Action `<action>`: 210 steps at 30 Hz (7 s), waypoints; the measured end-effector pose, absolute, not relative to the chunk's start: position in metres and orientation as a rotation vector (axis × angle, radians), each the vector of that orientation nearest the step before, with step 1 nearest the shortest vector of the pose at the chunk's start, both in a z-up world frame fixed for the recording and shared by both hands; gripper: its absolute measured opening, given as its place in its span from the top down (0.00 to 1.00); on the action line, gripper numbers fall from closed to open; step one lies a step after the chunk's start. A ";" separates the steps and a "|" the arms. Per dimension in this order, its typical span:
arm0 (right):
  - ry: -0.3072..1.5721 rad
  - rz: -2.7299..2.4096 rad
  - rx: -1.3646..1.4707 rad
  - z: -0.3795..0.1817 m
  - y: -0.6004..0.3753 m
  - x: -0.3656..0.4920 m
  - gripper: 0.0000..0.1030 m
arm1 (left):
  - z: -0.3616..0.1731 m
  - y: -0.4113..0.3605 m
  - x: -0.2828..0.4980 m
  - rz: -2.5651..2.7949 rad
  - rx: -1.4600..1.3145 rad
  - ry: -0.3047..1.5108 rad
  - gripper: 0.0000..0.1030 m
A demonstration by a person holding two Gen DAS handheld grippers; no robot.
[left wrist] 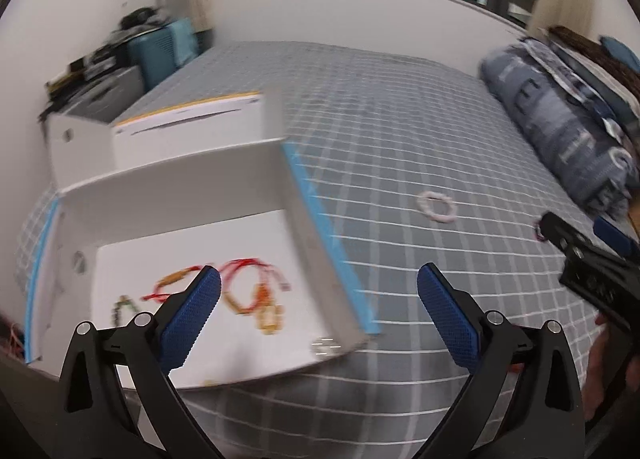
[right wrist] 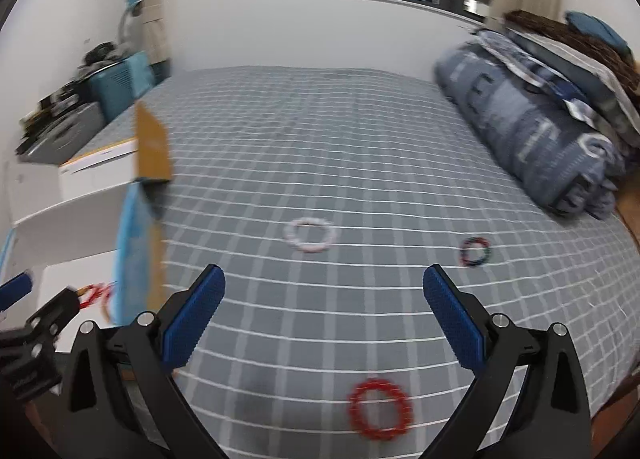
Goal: Organize jewelry
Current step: 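Move both tools back toward the red and multicolour bead bracelets, then grasp red bead bracelet with left tool while right tool grasps multicolour bracelet, then carry both held bracelets over the white cardboard box, then open both tools to drop the bracelets into the box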
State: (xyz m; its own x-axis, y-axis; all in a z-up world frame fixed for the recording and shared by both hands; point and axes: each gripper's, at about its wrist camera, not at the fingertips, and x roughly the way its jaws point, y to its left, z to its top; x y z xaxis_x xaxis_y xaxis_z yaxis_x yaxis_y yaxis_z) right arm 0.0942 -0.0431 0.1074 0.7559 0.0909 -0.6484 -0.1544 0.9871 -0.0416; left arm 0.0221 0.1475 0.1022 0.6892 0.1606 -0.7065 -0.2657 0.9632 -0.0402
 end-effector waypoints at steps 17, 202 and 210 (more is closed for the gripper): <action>0.877 -0.021 -0.045 0.035 -0.180 0.205 0.07 | 0.026 0.004 0.088 0.017 -0.051 0.930 0.06; 1.001 0.622 -0.324 0.024 0.244 0.091 0.91 | 0.055 0.350 -0.020 0.515 -0.311 0.891 0.87; 1.011 0.622 -0.321 0.025 0.244 0.091 0.88 | 0.049 0.352 -0.016 0.512 -0.310 0.920 0.87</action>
State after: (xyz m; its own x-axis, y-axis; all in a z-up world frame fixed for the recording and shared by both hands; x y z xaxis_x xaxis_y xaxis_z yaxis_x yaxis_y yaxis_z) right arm 0.0909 0.2441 0.0248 0.3796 0.3338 -0.8628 -0.6192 0.7846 0.0310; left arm -0.0165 0.3517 0.0487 0.4993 0.2864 -0.8177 -0.5444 0.8379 -0.0389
